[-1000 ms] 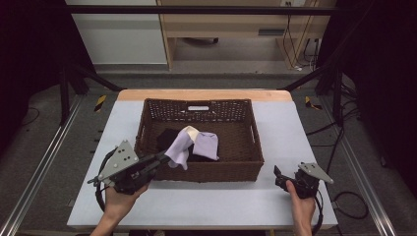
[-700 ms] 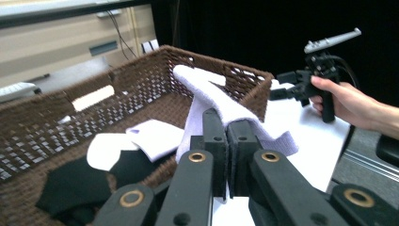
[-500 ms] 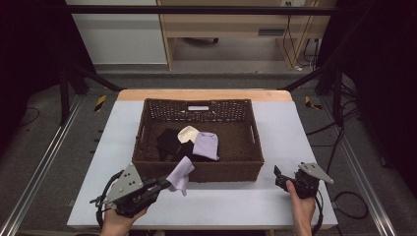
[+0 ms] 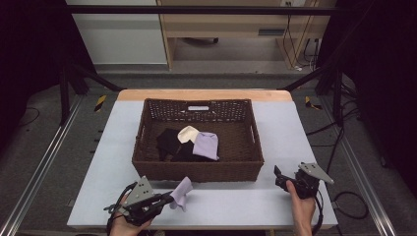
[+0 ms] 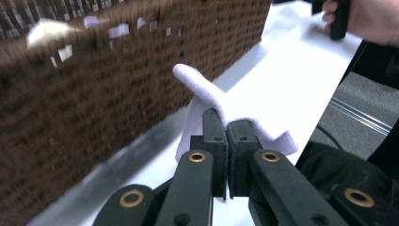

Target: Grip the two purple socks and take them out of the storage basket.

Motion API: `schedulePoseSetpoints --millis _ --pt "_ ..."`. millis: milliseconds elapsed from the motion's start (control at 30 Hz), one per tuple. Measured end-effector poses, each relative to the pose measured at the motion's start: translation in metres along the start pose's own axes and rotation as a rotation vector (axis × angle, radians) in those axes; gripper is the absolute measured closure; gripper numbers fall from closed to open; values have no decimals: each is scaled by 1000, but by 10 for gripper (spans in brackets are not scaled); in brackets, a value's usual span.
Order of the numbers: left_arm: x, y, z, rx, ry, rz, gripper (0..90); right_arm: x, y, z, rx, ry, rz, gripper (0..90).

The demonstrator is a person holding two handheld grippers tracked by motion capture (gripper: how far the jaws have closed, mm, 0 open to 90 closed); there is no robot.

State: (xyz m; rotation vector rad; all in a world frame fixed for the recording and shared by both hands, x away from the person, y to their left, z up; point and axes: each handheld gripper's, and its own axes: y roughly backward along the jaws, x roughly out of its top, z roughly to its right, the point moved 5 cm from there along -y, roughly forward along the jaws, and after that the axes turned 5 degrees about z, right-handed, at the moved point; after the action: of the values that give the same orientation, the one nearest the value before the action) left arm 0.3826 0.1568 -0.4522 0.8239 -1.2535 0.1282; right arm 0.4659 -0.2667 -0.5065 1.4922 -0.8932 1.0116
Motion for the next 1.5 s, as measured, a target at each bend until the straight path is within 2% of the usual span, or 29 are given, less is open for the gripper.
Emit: schedulePoseSetpoints --millis 200,333,500,533,633,767,867,1000,1133,1233,1367,1500 --pt "-13 -11 -6 7 29 -60 875 0 0 0 2 1 2 39" --pt "-21 -17 -7 14 29 -95 870 0 0 0 2 7 4 39" --pt "-23 -21 -9 20 52 -107 731 0 0 0 1 7 2 39" --pt "-22 -21 -9 24 54 -107 658 0 0 0 1 6 1 39" --pt "-21 -21 -6 26 55 -98 569 0 0 0 1 5 1 39" --pt "-18 -19 -4 31 64 -86 470 0 0 0 0 5 1 39" --pt "-15 -16 -2 24 70 -73 433 0 0 0 1 2 3 39" --pt "-13 -9 0 24 71 -64 410 0 0 0 -1 3 5 39" --pt "-17 -2 0 35 72 -63 410 0 0 0 -2 0 6 39" --pt "-14 2 -3 46 79 -43 414 0 0 0 -3 -2 3 39" --pt "-3 5 -9 65 79 -16 423 0 0 0 -1 -3 1 39" --pt "14 9 -15 87 68 24 431 0 -1 1 -1 -4 -1 39"
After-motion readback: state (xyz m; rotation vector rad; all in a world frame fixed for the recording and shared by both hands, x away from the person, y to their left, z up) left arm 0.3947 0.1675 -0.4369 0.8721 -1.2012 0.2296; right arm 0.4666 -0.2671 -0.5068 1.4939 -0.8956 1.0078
